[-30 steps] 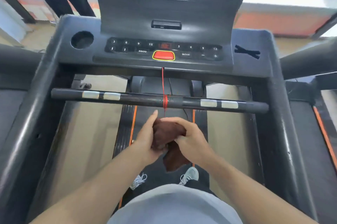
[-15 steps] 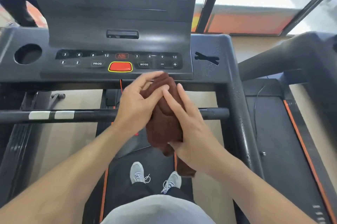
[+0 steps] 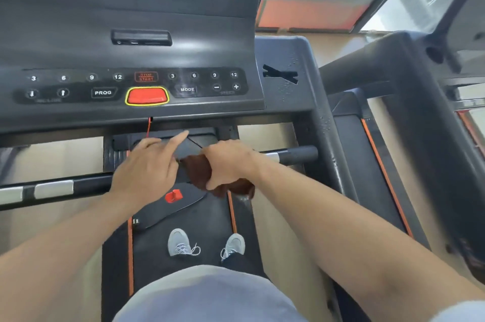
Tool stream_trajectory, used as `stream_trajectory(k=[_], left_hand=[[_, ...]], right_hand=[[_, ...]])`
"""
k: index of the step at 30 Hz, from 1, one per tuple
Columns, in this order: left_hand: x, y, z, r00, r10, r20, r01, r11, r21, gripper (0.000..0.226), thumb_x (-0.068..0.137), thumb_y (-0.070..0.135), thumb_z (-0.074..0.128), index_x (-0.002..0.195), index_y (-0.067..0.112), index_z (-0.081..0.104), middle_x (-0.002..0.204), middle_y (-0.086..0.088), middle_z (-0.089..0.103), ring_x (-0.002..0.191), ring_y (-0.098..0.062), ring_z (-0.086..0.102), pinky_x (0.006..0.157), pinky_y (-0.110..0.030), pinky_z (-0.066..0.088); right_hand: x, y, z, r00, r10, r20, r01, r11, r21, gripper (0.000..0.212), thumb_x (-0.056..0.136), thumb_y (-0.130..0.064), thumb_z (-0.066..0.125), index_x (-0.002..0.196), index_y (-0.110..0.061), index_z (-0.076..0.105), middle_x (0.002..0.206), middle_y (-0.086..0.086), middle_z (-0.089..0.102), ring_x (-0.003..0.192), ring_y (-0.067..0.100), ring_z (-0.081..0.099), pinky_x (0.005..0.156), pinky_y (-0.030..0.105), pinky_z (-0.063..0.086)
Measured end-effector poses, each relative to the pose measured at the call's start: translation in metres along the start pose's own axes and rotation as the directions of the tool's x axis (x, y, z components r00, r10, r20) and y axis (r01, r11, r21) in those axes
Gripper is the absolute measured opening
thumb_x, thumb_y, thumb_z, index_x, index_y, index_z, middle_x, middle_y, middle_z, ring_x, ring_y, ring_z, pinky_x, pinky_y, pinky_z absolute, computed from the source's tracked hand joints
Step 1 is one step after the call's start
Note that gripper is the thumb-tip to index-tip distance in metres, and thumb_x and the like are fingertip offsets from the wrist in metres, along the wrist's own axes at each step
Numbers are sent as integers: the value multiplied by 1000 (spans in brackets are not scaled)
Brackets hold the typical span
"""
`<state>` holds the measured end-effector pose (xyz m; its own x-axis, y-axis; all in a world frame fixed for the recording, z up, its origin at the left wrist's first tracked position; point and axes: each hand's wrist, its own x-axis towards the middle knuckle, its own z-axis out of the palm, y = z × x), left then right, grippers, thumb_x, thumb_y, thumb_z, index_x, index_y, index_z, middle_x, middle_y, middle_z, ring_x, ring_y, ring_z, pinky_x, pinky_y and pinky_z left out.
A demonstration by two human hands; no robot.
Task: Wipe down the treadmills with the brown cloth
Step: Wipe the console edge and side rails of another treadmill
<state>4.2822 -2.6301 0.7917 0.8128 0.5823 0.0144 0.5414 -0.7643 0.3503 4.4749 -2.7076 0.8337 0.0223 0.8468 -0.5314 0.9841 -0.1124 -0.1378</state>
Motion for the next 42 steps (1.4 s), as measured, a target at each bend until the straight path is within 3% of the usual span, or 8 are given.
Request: stream_trajectory(k=[4,8,14,19,25,30,37,42], left_hand=[[-3,1,-4,988,55,-146,-56,998,-8,76,80,5,43,155,11,37,109,-3,70,106,-26,55,103,-37,37],[-6,3,-3,964,-11,-267,-24,991,-128,76,76,3,36,152,11,37,126,-10,65,122,-32,56,111,-45,37],[-5,7,-2,856,-274,-439,137,938,-319,64,79,-6,43,142,6,51,132,-8,62,125,-28,53,111,-44,38],[0,13,-4,768,-439,-467,278,884,-375,46,82,0,52,127,10,54,107,-3,63,101,-22,50,96,-42,43],[3,13,-4,844,-346,-409,287,937,-201,43,73,-6,48,111,9,61,104,-3,64,103,-21,50,96,-34,36],[0,14,-1,842,-366,-396,314,930,-192,44,74,-9,49,110,12,63,107,-4,64,107,-26,54,98,-31,38],[2,16,-3,853,-388,-348,344,921,-182,40,79,8,39,110,12,64,107,-4,65,107,-29,57,97,-32,37],[3,22,-8,844,-382,-376,346,924,-162,38,76,4,45,107,12,65,104,-3,67,105,-26,56,97,-38,41]], right_hand=[[20,-19,-18,964,-63,260,20,987,162,47,71,-38,88,108,-17,67,85,-3,68,84,24,68,64,31,50],[23,-45,7,989,-132,-72,132,991,-6,52,77,-53,74,119,-26,60,101,-2,73,92,30,71,71,37,51],[11,-40,47,864,-200,-462,201,978,-49,37,79,-44,74,103,-20,58,92,0,70,82,29,70,70,39,51],[-5,5,24,977,-94,-192,96,995,3,47,74,-48,71,112,-29,51,96,-6,68,88,27,69,69,36,51],[-34,82,-11,959,115,259,-145,984,101,38,71,-47,77,102,-33,59,93,-10,70,82,17,65,73,33,55],[-25,39,3,996,-70,-54,68,997,-40,46,73,-59,69,108,-34,55,97,-7,72,90,27,70,71,33,49],[10,-35,26,930,-210,-301,195,978,-79,58,79,-66,64,119,-26,56,108,-6,68,92,28,70,75,39,51],[9,-29,54,808,-232,-541,171,972,-161,52,78,-63,71,110,-22,62,87,-2,68,74,26,70,60,35,44]])
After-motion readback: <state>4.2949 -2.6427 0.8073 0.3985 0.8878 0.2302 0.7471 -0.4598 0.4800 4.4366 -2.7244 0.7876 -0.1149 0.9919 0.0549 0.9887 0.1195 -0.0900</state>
